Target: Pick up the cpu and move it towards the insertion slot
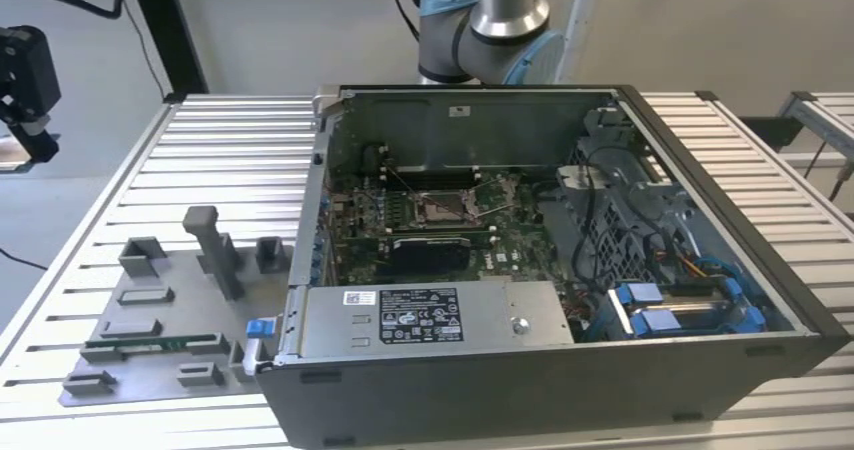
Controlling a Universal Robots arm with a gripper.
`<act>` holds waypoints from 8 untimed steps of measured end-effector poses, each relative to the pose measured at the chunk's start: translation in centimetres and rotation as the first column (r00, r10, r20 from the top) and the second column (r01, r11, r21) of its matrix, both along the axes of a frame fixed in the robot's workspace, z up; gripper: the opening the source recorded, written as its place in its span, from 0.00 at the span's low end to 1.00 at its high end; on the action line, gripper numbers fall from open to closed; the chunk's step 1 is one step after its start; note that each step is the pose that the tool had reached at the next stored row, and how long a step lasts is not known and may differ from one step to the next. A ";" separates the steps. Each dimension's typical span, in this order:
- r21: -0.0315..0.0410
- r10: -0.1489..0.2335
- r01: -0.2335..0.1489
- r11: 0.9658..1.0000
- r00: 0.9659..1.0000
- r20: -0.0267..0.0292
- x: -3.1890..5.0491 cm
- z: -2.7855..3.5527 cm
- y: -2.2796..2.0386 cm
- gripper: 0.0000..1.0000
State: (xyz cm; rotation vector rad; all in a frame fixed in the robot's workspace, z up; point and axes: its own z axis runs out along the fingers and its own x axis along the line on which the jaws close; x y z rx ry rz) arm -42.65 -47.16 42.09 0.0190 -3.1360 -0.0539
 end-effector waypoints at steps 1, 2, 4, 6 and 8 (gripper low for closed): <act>0.000 0.000 0.000 1.000 1.000 0.000 0.00 0.21 0.00 0.00; 0.000 0.000 0.000 1.000 1.000 0.000 0.00 0.39 0.00 0.00; 0.000 0.000 0.000 1.000 1.000 0.000 0.00 0.75 0.00 0.00; 0.000 0.000 0.000 1.000 1.000 0.000 0.00 1.06 0.00 0.00; 0.000 0.000 0.000 1.000 1.000 0.000 0.00 1.30 0.00 0.00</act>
